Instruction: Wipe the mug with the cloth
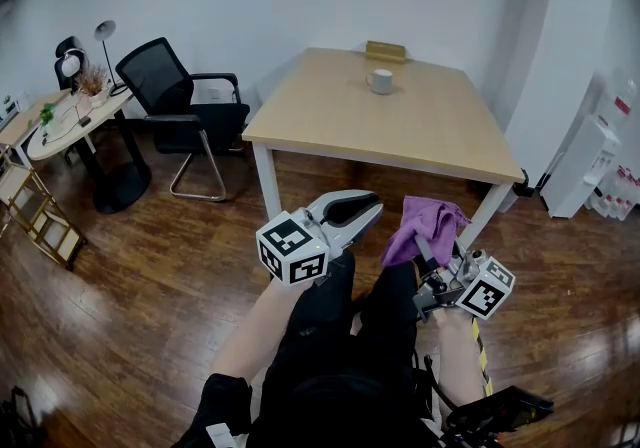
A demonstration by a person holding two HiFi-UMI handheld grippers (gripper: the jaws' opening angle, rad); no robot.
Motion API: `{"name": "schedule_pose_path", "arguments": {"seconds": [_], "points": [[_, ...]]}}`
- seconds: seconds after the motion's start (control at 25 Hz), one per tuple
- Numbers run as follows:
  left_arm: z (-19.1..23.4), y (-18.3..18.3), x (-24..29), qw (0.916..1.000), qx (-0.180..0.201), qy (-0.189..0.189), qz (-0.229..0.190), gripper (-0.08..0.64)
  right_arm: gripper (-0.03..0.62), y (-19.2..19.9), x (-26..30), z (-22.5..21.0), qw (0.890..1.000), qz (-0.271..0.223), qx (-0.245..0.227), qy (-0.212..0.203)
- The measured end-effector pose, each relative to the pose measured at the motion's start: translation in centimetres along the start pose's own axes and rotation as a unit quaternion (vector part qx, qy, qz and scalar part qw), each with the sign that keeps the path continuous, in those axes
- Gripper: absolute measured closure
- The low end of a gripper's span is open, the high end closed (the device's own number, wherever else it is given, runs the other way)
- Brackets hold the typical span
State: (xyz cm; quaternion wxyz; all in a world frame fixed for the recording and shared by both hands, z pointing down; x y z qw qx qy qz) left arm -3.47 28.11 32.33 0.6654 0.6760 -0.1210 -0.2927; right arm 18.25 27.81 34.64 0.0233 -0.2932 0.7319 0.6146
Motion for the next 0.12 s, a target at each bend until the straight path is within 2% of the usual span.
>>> {"name": "schedule_pose_path", "arguments": {"seconds": [0.12], "points": [[-0.12,0.05,0.12,1.0000,0.001,0.001,0.000,0.486,0.512,-0.01,-0.16,-0.08,1.000,0.000,0.000,0.000]]}}
Point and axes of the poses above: the fingertips, and each gripper's own axes: x forward along the fingers, z to its left, y out of its underside, the point moved 9 cm from there along -x, backward along the fingers, and after that the axes turned 5 degrees about -x, right-handed, at the moved point
